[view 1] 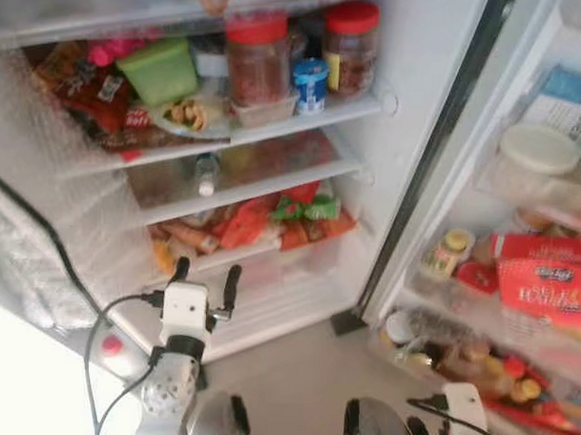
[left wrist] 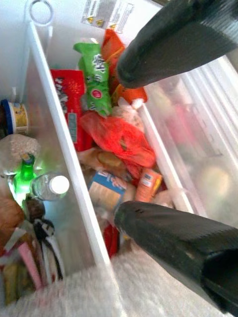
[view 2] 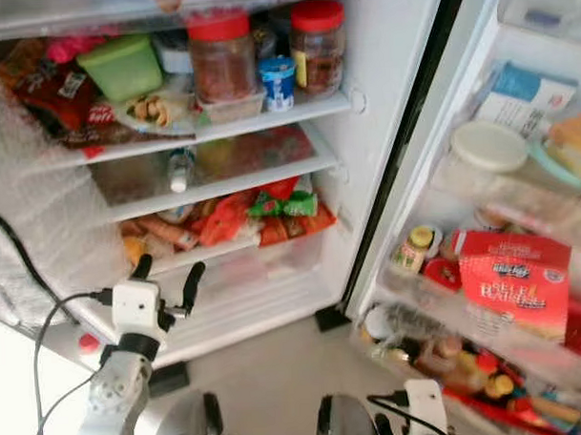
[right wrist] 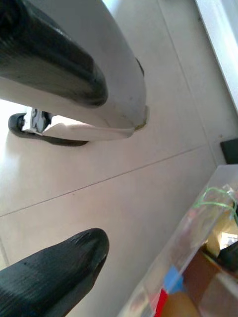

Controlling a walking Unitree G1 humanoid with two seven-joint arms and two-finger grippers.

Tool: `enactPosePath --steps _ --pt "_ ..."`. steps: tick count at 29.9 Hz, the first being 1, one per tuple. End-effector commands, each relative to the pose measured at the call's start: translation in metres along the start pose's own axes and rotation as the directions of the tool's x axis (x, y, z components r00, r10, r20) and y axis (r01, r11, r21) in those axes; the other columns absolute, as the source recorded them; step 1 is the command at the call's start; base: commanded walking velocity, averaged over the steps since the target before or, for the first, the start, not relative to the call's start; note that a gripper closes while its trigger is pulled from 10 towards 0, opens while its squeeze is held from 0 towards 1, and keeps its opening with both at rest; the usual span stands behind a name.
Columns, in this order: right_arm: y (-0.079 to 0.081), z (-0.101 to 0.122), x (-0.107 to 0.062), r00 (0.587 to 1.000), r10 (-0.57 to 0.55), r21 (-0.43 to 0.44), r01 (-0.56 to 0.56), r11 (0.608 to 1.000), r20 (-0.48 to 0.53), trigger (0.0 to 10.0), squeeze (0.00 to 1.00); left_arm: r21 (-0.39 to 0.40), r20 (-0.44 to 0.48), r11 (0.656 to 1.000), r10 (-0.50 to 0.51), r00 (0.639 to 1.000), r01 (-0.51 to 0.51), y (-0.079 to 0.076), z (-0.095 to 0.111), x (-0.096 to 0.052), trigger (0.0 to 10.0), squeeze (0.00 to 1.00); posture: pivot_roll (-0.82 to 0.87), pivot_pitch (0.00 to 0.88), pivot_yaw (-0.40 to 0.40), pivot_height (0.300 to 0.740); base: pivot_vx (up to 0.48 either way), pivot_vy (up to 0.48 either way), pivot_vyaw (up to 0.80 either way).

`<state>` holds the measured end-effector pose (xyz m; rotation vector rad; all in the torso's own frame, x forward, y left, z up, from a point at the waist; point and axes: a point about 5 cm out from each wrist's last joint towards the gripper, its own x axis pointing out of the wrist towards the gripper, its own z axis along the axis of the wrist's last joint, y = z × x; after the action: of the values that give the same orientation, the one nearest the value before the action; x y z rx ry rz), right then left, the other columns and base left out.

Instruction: Restocking fridge

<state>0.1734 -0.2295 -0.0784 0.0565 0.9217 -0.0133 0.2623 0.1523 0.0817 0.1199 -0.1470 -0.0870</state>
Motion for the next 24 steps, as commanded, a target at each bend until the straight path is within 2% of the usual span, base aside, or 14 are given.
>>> enactPosePath --steps 1,4,9,14,15,16,21,22,24 --pt "0.003 -0.011 -0.001 0.999 0.012 0.003 -0.011 1.000 -0.046 10.0 0.00 0.002 -0.013 1.000 0.000 1.000 0.001 -0.001 -0.001 -0.002 10.0 0.00 0.01 0.109 -0.001 0.628 -0.277 0.000 0.00" --pt "0.003 -0.011 -0.001 0.999 0.012 0.002 -0.012 1.000 -0.046 10.0 0.00 -0.003 -0.020 1.000 0.000 1.000 0.000 -0.001 -0.003 -0.002 10.0 0.00 0.01 0.106 0.000 0.628 0.000 0.000 0.00" --pt "0.003 -0.011 -0.001 0.999 0.014 0.000 -0.014 1.000 -0.047 10.0 0.00 -0.044 -0.090 0.998 0.030 0.996 -0.034 0.005 -0.014 -0.002 10.0 0.00 0.01 0.106 -0.001 0.628 0.000 0.000 0.00" --pt "0.003 -0.011 -0.001 0.999 0.014 0.000 -0.014 1.000 -0.047 10.0 0.00 -0.043 -0.099 0.998 0.030 0.995 -0.034 0.005 -0.016 -0.002 10.0 0.00 0.01 0.100 0.000 0.628 0.000 0.000 0.00" --pt "0.003 -0.011 -0.001 0.999 0.015 -0.002 -0.015 1.000 -0.047 10.0 0.00 -0.054 -0.166 0.997 0.042 0.985 -0.052 0.011 -0.029 -0.004 10.0 0.00 0.01 0.086 0.004 0.628 0.000 0.000 0.00" --pt "0.003 -0.012 -0.001 0.999 0.014 -0.003 -0.014 1.000 -0.048 10.0 0.00 -0.081 -0.275 0.993 0.057 0.960 -0.082 0.019 -0.050 -0.009 10.0 0.00 0.01 0.086 0.004 0.628 0.000 0.000 0.00" --pt "0.003 -0.012 -0.002 0.999 0.005 0.007 -0.005 1.000 -0.038 10.0 0.00 -0.079 -0.404 0.993 0.050 0.913 -0.090 0.025 -0.075 -0.017 10.0 0.00 0.01 0.079 0.004 0.628 0.000 0.000 0.00" --pt "0.003 -0.012 -0.002 0.999 0.005 0.007 -0.005 1.000 -0.038 10.0 0.00 -0.079 -0.404 0.993 0.050 0.913 -0.090 0.025 -0.075 -0.017 10.0 0.00 0.01 0.079 0.004 0.628 0.000 0.000 0.00" --pt "0.003 -0.011 -0.002 0.999 0.004 0.002 -0.004 1.000 -0.035 10.0 0.00 -0.082 -0.464 0.993 0.036 0.885 -0.083 0.025 -0.086 -0.022 10.0 0.00 0.01 0.077 0.005 0.647 0.000 0.000 0.00"
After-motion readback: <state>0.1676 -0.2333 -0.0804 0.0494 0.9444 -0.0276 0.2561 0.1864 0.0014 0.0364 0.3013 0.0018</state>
